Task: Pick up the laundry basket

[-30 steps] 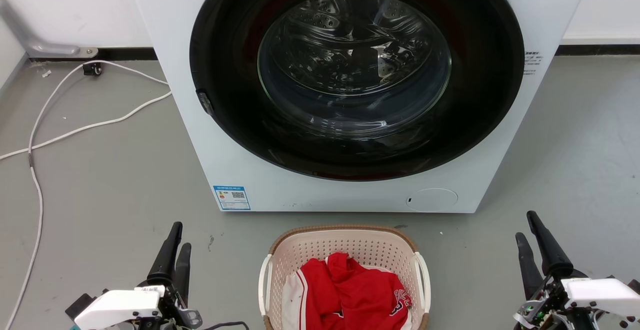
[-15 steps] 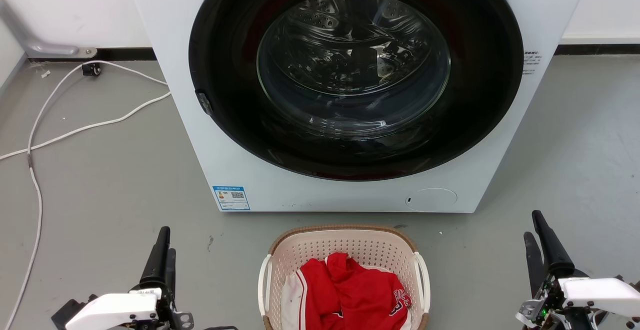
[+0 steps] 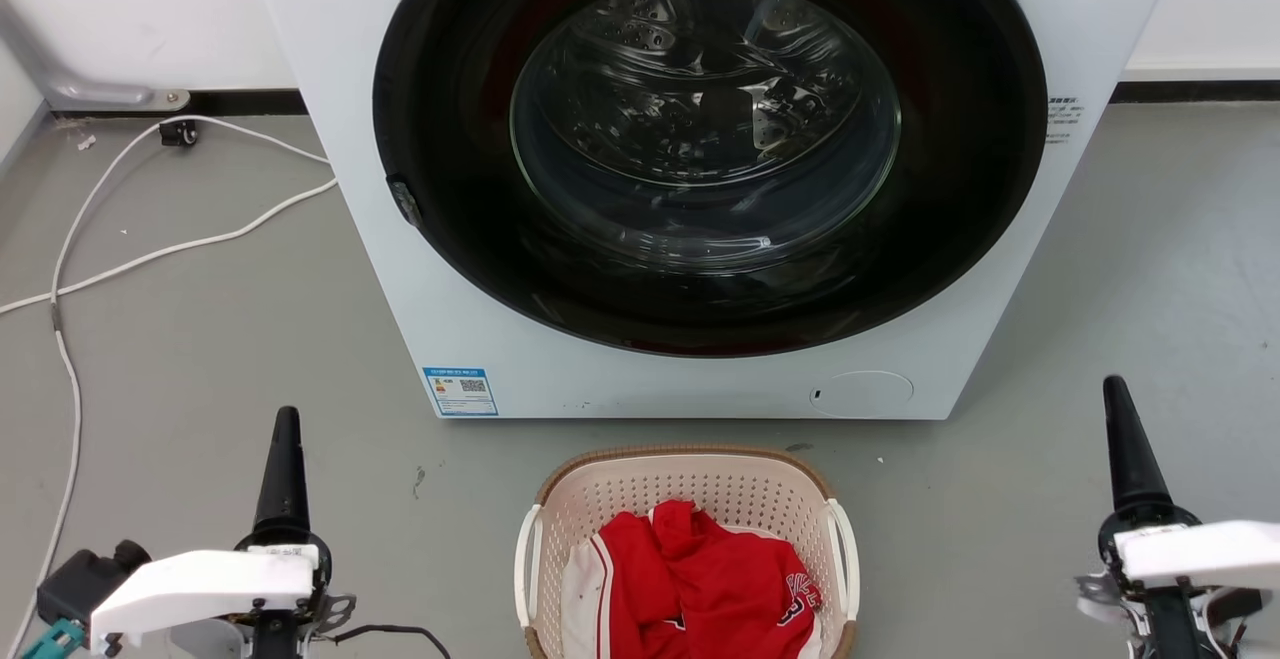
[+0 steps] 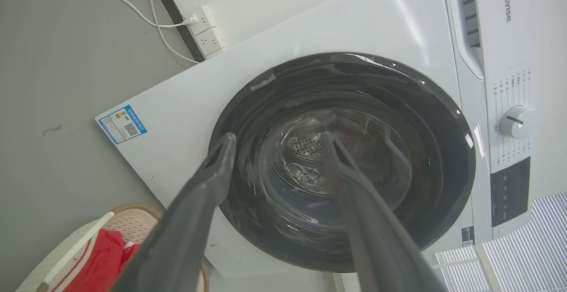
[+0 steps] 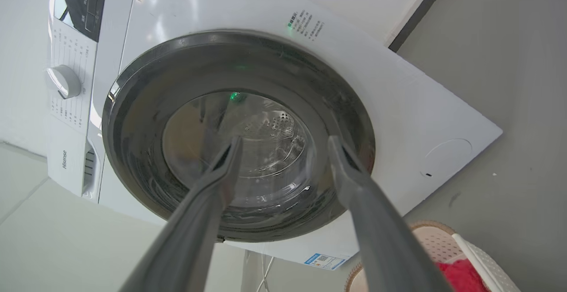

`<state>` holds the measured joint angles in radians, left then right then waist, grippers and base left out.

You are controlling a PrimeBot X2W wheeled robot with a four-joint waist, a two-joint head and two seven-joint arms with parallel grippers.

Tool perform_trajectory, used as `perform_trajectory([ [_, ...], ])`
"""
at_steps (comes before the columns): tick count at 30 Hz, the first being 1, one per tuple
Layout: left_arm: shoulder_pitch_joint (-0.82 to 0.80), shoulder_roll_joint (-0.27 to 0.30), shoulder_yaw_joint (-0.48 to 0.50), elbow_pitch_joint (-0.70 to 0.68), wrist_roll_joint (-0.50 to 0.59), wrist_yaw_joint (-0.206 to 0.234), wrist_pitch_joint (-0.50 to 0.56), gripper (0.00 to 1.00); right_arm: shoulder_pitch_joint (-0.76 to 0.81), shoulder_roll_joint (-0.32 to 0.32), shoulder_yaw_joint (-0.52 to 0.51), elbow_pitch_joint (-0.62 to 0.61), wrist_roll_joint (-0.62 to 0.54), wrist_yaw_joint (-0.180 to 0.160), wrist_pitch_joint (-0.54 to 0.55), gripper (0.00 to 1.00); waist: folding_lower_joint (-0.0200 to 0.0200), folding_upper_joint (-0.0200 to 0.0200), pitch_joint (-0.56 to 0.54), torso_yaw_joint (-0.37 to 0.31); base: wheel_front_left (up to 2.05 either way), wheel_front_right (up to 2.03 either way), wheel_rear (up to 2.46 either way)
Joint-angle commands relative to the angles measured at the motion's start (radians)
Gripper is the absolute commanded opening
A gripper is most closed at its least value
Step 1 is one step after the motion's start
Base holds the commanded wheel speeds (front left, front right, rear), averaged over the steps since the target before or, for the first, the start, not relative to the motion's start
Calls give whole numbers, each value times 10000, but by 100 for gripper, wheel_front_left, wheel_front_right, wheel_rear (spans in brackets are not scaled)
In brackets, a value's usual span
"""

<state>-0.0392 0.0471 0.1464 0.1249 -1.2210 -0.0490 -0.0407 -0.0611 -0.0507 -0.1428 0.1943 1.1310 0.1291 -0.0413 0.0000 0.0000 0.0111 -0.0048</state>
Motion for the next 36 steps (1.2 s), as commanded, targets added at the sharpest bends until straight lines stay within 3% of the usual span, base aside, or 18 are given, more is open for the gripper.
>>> perform_trajectory([
  [1,10,32,-133,-514,694,114,-134,100,-226,-23,132,-529,-929,18,-136,100,0,0,19,-3,0,0,0],
  [12,217,34,-1033,-1507,3718,416,-472,100,-100,-20,628,-1565,-3559,19,-472,100,0,0,78,-5,0,0,0],
  [19,297,51,-1740,-1844,5544,376,-689,100,9,-17,927,-1963,-5110,20,-686,100,0,0,100,-6,0,0,0],
  [24,207,354,-2347,-2018,6719,925,-836,100,62,-16,1092,-2103,-6094,20,-833,100,0,0,117,-12,0,0,0],
  [28,141,800,-3139,-2061,7431,1675,-976,100,130,-14,1155,-2066,-6914,21,-967,100,0,0,104,-21,0,0,0],
  [36,74,1354,-4131,-1870,8045,2373,-1179,100,323,-11,1116,-1625,-7881,21,-1186,100,0,0,56,-47,0,0,0],
])
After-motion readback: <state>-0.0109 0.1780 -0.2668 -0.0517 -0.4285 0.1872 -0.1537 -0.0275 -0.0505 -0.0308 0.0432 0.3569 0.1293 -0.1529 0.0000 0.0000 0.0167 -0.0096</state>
